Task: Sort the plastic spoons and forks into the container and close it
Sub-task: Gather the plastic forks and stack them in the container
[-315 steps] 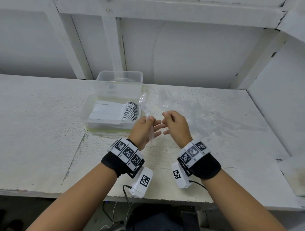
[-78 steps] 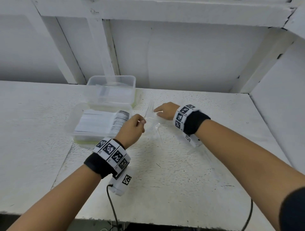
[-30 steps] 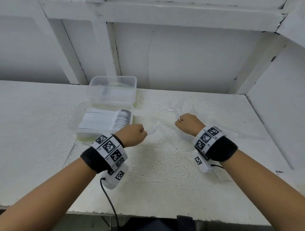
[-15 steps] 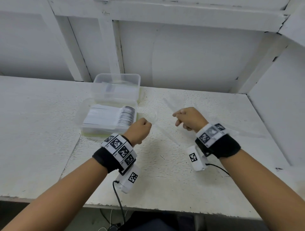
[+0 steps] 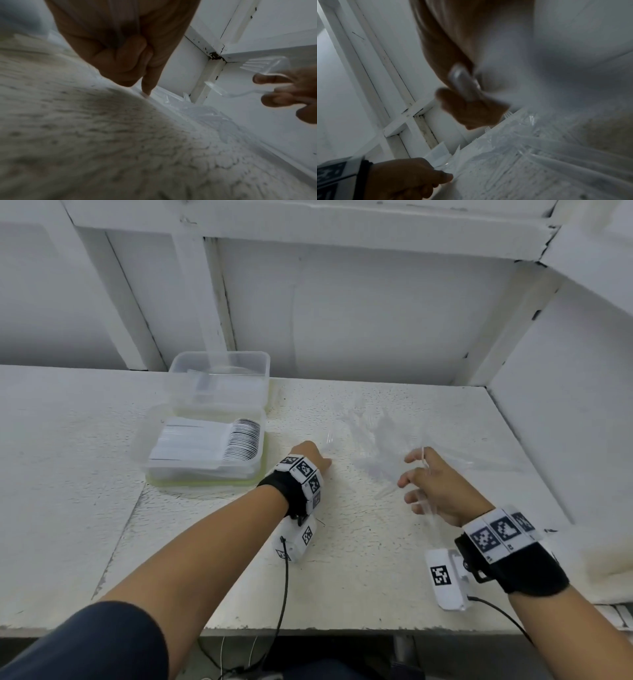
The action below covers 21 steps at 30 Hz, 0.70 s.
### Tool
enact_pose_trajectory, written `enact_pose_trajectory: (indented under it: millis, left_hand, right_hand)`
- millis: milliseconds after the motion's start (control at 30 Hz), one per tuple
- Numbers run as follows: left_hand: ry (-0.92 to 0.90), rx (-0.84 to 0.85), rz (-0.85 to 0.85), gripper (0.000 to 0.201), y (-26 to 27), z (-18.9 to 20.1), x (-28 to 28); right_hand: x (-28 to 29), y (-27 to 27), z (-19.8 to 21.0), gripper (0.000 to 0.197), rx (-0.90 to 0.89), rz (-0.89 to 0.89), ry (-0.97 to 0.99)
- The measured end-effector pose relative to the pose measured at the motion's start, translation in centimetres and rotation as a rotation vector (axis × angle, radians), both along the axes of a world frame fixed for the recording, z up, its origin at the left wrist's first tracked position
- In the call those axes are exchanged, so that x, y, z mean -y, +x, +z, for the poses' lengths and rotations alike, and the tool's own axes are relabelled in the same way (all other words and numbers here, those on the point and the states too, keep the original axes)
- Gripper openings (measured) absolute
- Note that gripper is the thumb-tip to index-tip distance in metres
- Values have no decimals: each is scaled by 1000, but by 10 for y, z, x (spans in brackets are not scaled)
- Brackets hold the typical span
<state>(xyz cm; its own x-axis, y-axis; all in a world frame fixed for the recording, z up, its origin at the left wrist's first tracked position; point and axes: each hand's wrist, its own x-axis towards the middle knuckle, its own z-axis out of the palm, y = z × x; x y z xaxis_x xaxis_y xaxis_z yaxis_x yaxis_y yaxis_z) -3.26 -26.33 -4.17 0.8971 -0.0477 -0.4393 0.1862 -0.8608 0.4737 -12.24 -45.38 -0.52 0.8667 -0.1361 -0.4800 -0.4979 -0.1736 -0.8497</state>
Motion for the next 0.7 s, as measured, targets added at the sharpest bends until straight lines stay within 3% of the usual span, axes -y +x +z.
enact_pose_trajectory:
  millis: [100,200,333,467,533,700]
  left_hand:
    - [21,-16,3,40,0,-4,-3]
    - [11,-43,20,37,-3,-9,-9]
    - [-69,-51,41,32,-10,-10,-19]
    - [-237,-18,50,19,-24,-7,-29]
    - [-354,-39,74,21,-31,-6,-36]
    - [-491,-67,110,18,-47,1,-52]
  right_hand:
    - [11,-4,-8,27,-23,-20,-98]
    - [11,-5,-8,3,-33,53,-234]
    - [4,1,-8,33,67,167,-525]
    - [-8,22,-9,33,192,382,-866]
    - [-15,38,-14,22,228,502,-1001]
    - [-29,66,-25,39,138,723,-1195]
